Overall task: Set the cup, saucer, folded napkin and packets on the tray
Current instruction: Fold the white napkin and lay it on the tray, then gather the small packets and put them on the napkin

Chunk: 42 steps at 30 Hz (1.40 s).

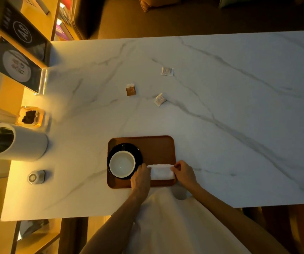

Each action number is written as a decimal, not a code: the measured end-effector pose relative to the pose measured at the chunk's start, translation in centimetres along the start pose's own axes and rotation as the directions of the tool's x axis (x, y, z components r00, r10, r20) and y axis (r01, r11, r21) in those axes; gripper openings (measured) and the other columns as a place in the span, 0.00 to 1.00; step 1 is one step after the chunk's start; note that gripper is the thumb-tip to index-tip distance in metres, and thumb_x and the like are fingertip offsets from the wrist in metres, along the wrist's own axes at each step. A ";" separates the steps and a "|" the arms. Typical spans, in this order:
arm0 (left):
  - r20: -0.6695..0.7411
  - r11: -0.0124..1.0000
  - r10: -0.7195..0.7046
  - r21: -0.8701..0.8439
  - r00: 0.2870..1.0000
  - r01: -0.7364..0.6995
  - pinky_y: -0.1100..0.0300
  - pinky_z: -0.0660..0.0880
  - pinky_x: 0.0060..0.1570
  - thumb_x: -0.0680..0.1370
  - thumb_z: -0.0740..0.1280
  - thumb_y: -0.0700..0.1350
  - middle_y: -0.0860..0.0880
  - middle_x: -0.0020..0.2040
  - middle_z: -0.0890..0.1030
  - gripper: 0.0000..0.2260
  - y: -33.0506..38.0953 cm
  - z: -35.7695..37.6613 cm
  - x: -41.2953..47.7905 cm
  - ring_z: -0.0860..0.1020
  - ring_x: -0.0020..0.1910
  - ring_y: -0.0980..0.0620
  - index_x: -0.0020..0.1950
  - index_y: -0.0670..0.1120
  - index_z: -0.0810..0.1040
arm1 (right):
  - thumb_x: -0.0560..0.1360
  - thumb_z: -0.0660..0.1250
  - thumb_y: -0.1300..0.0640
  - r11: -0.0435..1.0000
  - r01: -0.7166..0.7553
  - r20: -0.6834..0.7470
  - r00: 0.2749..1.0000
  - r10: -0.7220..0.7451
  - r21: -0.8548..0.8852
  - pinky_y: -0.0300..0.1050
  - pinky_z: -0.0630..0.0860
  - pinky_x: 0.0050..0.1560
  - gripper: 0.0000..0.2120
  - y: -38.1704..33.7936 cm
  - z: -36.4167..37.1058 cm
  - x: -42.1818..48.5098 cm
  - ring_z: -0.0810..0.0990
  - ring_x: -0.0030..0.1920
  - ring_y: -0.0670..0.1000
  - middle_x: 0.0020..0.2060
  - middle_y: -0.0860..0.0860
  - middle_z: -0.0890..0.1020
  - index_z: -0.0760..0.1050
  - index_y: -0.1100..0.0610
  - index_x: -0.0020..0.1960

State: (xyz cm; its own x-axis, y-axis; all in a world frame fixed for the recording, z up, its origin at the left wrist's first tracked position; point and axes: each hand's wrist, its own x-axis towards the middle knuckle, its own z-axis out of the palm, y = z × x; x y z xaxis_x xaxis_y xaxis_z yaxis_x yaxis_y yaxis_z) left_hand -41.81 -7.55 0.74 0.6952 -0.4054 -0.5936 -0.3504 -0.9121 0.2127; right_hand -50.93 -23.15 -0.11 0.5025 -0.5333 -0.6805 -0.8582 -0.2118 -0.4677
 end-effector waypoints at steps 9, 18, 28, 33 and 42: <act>-0.113 0.882 0.438 0.243 0.892 -0.403 0.52 0.79 0.50 0.72 0.72 0.40 0.42 0.61 0.79 0.18 -2.7 1.0 -2.0 0.80 0.56 0.44 0.61 0.44 0.77 | 0.79 0.58 0.51 0.792 0.409 0.017 0.892 -0.451 -0.454 0.41 0.74 0.41 0.09 0.0 -0.6 -1.1 0.78 0.46 0.50 0.50 0.51 0.78 0.73 0.55 0.54; 0.174 0.762 0.500 0.378 0.848 -0.526 0.44 0.40 0.75 0.80 0.64 0.49 0.47 0.77 0.34 0.37 -6.0 1.8 -2.5 0.35 0.77 0.43 0.79 0.57 0.40 | 0.78 0.59 0.47 0.290 0.656 0.507 0.737 -0.448 -0.697 0.62 0.49 0.76 0.30 2.8 -1.3 -1.7 0.49 0.78 0.61 0.79 0.54 0.51 0.51 0.46 0.77; 0.234 0.782 0.388 0.427 0.891 -0.453 0.40 0.44 0.77 0.79 0.65 0.50 0.46 0.80 0.36 0.38 -4.7 1.6 -2.8 0.35 0.79 0.42 0.78 0.59 0.41 | 0.76 0.60 0.40 0.222 0.608 0.513 0.777 -0.364 -0.763 0.65 0.32 0.72 0.40 2.9 -1.4 -2.0 0.37 0.76 0.64 0.78 0.54 0.39 0.36 0.41 0.76; 0.172 0.839 0.395 0.333 0.902 -0.431 0.42 0.50 0.76 0.80 0.62 0.44 0.41 0.81 0.43 0.32 -2.9 0.8 -3.3 0.40 0.79 0.40 0.79 0.56 0.48 | 0.80 0.53 0.48 0.420 0.599 0.407 0.788 -0.462 -0.682 0.60 0.46 0.76 0.22 1.2 -2.2 -2.1 0.55 0.77 0.56 0.76 0.51 0.62 0.61 0.45 0.75; -0.183 0.888 0.445 0.216 0.877 -0.406 0.41 0.51 0.77 0.80 0.60 0.45 0.42 0.81 0.51 0.25 1.5 -5.7 -1.5 0.45 0.80 0.42 0.77 0.52 0.58 | 0.80 0.60 0.55 0.864 0.420 -0.121 0.877 -0.465 -0.280 0.47 0.69 0.67 0.15 -1.0 -6.7 -0.3 0.75 0.64 0.53 0.63 0.54 0.79 0.76 0.56 0.65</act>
State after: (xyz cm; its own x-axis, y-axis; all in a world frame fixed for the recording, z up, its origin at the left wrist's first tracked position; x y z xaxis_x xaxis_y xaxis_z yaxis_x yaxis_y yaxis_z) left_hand -39.84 -8.63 6.37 0.5683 -0.7724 -0.2838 -0.7289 -0.6325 0.2618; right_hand -50.97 -28.28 4.34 0.8271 -0.4681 -0.3110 -0.5597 -0.6357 -0.5317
